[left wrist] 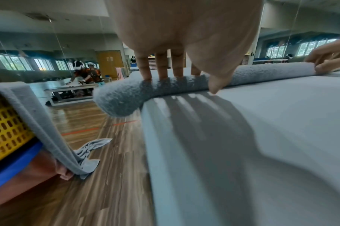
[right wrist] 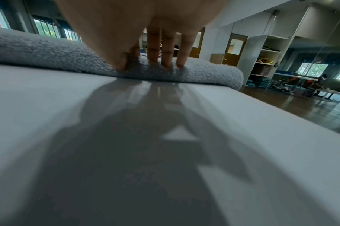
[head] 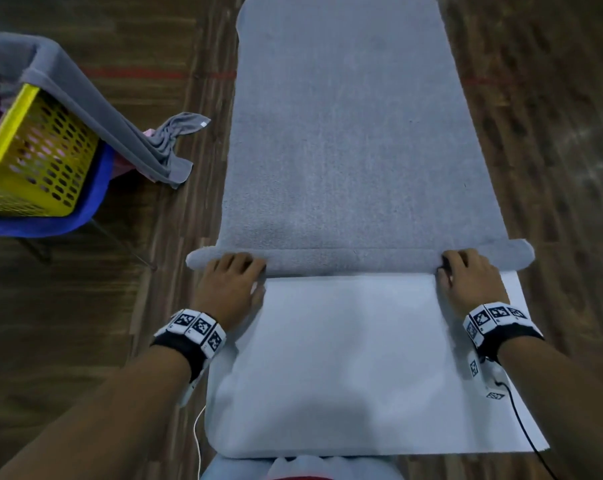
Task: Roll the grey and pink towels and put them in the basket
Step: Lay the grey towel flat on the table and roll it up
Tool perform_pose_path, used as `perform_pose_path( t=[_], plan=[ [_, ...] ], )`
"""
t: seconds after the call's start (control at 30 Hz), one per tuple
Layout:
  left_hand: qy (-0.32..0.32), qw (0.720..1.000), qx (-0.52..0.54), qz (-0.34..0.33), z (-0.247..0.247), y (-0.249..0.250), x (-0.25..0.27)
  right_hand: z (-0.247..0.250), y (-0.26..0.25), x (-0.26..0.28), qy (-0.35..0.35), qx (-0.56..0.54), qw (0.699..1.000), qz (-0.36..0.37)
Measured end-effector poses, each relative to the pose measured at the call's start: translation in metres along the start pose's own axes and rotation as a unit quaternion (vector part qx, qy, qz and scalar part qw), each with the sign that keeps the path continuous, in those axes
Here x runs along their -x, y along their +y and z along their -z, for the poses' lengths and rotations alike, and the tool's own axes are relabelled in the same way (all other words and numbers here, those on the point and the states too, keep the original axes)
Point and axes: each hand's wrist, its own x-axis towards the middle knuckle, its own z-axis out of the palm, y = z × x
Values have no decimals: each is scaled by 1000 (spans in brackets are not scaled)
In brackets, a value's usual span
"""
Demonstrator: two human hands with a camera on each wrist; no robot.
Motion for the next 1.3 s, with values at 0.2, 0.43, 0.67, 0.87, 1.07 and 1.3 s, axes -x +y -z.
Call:
perform_pose_path(
  t=[0.2,0.43,0.67,0.87,1.07,1.3],
  plan=[
    [-44,998,21,44,5,7,-23,-2,32,-20,-32,-24,992,119],
    [-141,983,-53,105,23,9,-61,15,44,-64,-119,-2,987,110],
    [-228,962,-61,141,31,35,-61,22,46,-66,-264,56,962,35],
    [-14,994,-88,61,23,57,-18,12,41,-31,1,48,994,96],
    [-55,996,-33,67,6,62,-2,1,30,-10,-54,12,993,104],
    [-100,989,42,99,6,35,-37,13,37,-42,-142,11,985,96]
  ],
)
